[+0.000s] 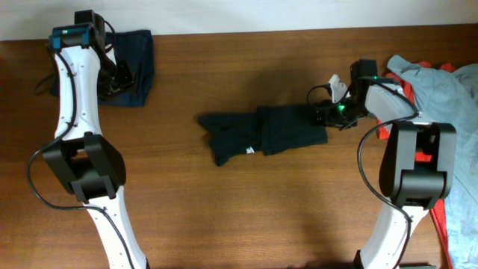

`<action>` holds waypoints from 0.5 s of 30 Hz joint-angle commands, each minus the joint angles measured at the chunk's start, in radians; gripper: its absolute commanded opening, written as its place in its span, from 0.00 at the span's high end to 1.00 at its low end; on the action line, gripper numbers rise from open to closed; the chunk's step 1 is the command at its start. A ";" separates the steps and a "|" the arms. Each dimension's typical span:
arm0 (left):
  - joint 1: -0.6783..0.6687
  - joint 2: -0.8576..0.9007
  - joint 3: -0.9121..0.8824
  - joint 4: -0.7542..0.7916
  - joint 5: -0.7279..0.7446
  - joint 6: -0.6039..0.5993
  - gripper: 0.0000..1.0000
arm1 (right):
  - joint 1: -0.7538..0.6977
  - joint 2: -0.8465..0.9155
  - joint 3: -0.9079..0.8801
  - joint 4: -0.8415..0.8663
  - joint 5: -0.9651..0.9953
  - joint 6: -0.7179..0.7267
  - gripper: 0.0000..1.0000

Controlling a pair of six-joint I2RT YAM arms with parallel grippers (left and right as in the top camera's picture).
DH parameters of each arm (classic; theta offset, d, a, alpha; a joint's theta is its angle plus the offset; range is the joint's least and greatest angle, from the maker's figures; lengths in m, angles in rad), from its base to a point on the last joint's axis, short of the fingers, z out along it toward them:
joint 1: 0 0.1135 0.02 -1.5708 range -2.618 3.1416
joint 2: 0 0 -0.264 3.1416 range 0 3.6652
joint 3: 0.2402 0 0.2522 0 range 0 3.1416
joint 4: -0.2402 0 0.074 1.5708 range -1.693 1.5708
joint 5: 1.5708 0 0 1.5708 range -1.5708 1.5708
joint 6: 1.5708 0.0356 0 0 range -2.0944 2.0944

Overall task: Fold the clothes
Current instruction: 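Grasp the strip's right end with the right gripper and fold it leftward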

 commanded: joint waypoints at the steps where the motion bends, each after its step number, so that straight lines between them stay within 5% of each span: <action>1: 0.000 -0.037 0.019 -0.004 0.008 -0.005 0.56 | 0.005 0.005 -0.068 0.032 -0.065 -0.031 0.69; 2: 0.000 -0.037 0.019 -0.004 0.008 -0.005 0.56 | 0.004 0.004 -0.068 0.033 -0.052 -0.031 0.87; 3: 0.000 -0.037 0.019 -0.004 0.008 -0.005 0.56 | 0.002 0.003 -0.061 0.032 -0.027 -0.031 0.95; 9: 0.000 -0.037 0.019 -0.004 0.008 -0.005 0.56 | -0.060 0.003 0.118 -0.146 0.205 -0.031 0.96; 15: 0.000 -0.037 0.019 -0.003 0.008 -0.005 0.55 | -0.150 0.003 0.269 -0.258 0.232 -0.031 0.96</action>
